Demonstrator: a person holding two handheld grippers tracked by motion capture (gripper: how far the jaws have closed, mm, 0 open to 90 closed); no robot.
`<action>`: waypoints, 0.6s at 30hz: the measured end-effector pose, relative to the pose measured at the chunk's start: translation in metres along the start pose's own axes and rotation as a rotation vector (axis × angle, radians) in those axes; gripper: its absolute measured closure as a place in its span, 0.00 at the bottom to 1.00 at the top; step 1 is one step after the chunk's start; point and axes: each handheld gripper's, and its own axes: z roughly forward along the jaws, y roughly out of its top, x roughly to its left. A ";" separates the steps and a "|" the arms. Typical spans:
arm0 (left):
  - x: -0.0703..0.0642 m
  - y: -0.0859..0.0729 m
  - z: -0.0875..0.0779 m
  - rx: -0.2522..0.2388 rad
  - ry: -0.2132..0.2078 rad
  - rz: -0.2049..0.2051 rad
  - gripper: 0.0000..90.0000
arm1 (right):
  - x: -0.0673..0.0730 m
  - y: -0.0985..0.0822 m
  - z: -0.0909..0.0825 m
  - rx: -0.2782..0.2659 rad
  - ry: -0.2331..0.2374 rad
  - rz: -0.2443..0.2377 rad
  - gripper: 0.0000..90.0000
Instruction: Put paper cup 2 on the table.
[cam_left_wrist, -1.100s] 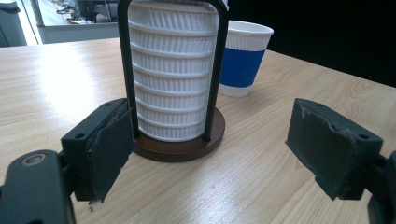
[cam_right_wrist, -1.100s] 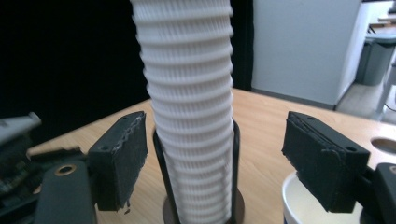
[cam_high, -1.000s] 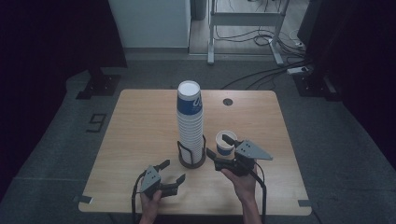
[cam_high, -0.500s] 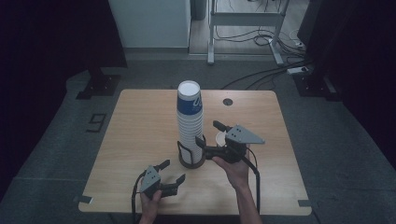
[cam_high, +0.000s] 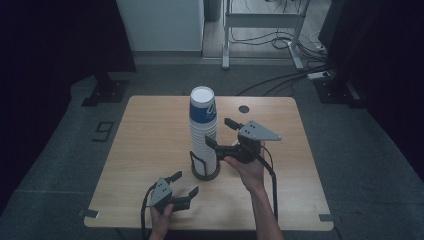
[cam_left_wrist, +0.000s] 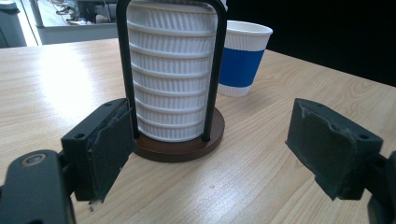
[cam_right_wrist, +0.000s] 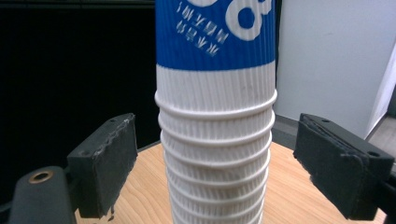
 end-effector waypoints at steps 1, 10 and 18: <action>0.000 0.000 0.000 0.000 -0.001 0.000 0.16 | 0.000 0.001 0.001 0.001 0.001 0.001 0.14; 0.000 0.000 0.001 0.009 -0.004 0.011 0.16 | -0.004 0.015 0.013 -0.001 0.032 0.000 0.14; 0.000 0.000 0.001 0.011 -0.006 0.003 0.16 | -0.005 0.028 0.025 0.026 0.021 -0.018 0.14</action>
